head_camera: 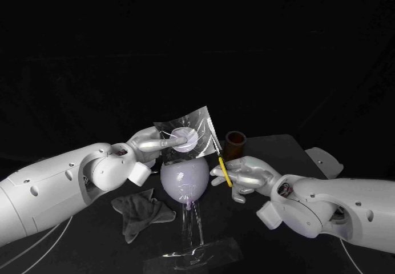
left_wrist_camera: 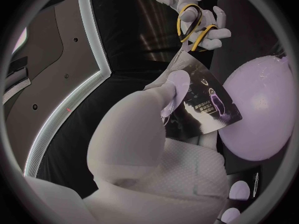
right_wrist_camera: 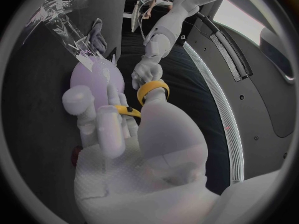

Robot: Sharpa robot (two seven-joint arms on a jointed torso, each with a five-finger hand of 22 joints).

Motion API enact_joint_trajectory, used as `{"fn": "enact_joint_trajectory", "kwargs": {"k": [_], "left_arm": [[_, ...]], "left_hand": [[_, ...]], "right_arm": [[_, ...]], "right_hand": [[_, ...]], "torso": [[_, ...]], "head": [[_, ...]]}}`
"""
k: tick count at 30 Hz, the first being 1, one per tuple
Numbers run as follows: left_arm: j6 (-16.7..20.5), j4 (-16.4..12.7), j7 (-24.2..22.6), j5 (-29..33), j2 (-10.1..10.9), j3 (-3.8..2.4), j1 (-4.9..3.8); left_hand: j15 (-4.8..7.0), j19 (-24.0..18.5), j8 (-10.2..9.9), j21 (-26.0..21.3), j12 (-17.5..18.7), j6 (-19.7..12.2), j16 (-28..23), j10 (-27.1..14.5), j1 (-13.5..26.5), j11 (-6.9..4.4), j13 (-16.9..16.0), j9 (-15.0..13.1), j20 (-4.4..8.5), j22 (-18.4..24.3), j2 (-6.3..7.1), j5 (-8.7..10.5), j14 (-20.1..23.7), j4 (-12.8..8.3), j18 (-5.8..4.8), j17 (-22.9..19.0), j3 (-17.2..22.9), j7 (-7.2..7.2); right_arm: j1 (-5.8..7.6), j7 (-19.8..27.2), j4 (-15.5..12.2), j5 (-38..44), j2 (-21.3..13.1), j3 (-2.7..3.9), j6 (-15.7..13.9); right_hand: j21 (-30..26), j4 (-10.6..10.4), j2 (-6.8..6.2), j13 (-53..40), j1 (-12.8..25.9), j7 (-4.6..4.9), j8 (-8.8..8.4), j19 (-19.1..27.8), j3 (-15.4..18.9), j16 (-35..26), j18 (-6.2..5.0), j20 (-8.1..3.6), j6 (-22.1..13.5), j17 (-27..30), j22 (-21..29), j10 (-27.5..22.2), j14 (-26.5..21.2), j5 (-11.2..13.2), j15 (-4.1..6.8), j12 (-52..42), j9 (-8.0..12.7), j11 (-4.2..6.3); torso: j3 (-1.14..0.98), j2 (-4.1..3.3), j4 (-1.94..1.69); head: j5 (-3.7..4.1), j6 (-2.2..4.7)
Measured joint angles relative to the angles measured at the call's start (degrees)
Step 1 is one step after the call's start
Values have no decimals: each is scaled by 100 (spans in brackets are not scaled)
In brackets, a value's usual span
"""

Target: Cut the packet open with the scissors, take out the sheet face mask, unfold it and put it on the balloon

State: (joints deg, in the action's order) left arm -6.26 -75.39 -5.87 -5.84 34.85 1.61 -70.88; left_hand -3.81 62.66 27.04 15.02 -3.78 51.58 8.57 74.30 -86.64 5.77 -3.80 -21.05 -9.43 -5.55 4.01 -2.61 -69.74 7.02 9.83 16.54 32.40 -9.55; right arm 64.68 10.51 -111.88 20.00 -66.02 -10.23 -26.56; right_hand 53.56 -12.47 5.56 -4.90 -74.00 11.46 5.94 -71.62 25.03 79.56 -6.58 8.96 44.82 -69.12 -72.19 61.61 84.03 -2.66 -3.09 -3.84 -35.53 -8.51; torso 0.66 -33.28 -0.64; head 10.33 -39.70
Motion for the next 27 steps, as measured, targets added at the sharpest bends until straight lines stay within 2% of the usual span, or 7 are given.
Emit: {"fn": "enact_joint_trajectory", "kwargs": {"k": [13,14,16,21,24,27], "left_arm": [[-164,60,15,-171,33,-2,0],[-176,61,17,-184,33,-2,0],[-193,64,19,-203,33,-3,0],[-220,81,31,-243,33,-3,0],[-225,92,38,-259,38,-3,0],[-228,99,42,-268,39,-2,0]], "left_hand": [[-1,21,22,0,1,2,0,35,1,7,-5,0,-21,0,1,23,1,-15,-5,8,-15,-2],[-1,21,22,0,1,2,0,35,2,7,-5,0,-21,0,0,24,1,-15,-5,7,-15,-2],[3,21,22,0,1,2,0,34,2,7,-5,0,-21,0,0,10,-3,-15,-6,7,-16,-2],[20,21,22,0,1,2,0,34,19,7,-5,0,-21,0,-16,3,-21,-15,-8,7,-16,-2],[20,21,22,0,1,2,0,34,26,7,-5,0,-21,0,-23,3,-21,-16,-8,8,-16,-3],[19,21,22,0,1,2,0,34,27,7,-4,0,-21,0,-23,3,-21,-16,-10,12,-16,-3]], "right_arm": [[87,-67,10,44,2,-3,195],[102,-73,16,47,4,-3,204],[124,-83,30,51,6,-3,216],[155,-105,65,62,2,-2,230],[161,-114,75,67,-7,-1,232],[165,-121,76,71,-13,-1,233]], "right_hand": [[-42,0,-13,28,13,-2,1,34,0,-1,6,8,8,21,18,-30,0,0,0,-11,3,-8],[-11,0,-13,28,13,-1,7,33,0,-1,7,8,50,6,14,2,0,0,0,-43,2,14],[165,0,-13,-2,13,3,137,-33,0,34,8,-15,255,-84,-62,257,0,0,2,-186,-29,81],[603,47,83,-177,-22,-225,450,-294,1,191,44,-214,752,-326,-262,976,-10,0,224,-526,-124,347],[708,47,110,-238,-49,-305,512,-350,1,200,47,-271,842,-379,-275,1120,10,0,259,-578,-152,404],[712,47,118,-246,-57,-313,513,-350,1,200,48,-271,849,-405,-276,1138,11,0,259,-579,-155,422]], "torso": [[1,1,1],[2,2,0],[5,2,-1],[7,2,-4],[7,2,-4],[8,2,-3]], "head": [[-1,7],[-1,5],[-1,1],[-15,1],[-21,4],[-22,10]]}}
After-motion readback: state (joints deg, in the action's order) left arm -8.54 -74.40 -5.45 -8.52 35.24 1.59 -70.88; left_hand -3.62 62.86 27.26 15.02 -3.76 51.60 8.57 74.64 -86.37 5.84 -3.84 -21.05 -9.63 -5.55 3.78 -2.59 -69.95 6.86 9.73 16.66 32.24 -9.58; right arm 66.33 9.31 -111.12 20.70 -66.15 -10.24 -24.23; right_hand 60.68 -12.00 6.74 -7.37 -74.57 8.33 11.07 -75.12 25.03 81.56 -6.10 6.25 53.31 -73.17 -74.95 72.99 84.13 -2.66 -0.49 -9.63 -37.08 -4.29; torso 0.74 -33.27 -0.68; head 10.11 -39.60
